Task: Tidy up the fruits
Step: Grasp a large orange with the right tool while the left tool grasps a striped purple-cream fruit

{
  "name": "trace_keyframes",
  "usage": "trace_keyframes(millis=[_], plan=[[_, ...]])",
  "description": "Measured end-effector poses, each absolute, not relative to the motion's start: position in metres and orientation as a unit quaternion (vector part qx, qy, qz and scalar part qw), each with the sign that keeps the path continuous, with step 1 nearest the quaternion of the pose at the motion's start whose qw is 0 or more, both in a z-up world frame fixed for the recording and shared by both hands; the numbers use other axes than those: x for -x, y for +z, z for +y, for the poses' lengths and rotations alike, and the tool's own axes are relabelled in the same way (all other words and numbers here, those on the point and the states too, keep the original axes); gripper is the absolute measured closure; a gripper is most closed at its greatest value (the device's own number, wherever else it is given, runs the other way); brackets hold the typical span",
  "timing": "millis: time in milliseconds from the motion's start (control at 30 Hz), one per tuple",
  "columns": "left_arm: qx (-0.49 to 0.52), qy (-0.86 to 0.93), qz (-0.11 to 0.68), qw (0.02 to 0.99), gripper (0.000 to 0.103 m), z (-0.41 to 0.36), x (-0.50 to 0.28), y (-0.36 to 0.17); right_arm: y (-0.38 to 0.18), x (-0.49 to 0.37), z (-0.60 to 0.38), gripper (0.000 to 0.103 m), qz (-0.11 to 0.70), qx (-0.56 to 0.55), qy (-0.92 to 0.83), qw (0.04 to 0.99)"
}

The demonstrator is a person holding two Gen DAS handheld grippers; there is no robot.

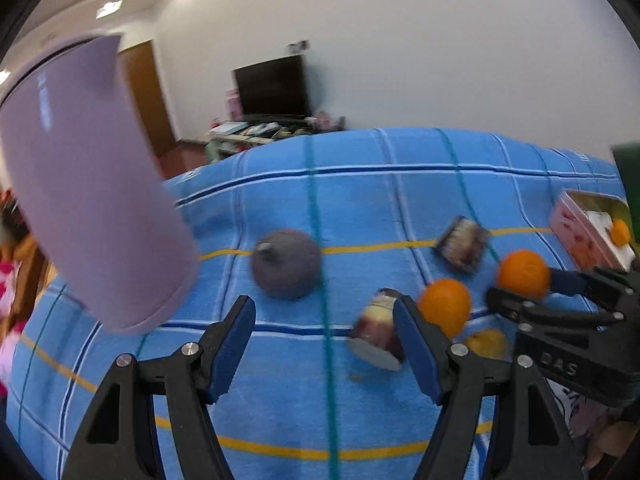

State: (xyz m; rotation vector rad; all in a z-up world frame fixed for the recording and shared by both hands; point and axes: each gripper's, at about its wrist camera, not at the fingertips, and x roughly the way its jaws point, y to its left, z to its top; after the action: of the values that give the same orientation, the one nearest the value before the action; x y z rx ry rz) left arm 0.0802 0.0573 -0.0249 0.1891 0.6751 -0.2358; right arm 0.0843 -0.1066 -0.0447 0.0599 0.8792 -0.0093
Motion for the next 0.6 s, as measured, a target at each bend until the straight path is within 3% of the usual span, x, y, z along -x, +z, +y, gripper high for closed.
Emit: trace_keyframes(millis=[467,600], plan=[[-0.069,-0.152,0.386,0.907,0.031,0.051,-0.096,-0.037,-0.036,-0.063,-0.117,0.052,0.404,-0.048,-0.001,0.914],[-0.059,-0.167,0.393,0.902,0.04,0.052,-0.098,-0.039,-0.032,-0.057,-0.115,0.052,0.395,-0.04,-0.006,0.918]])
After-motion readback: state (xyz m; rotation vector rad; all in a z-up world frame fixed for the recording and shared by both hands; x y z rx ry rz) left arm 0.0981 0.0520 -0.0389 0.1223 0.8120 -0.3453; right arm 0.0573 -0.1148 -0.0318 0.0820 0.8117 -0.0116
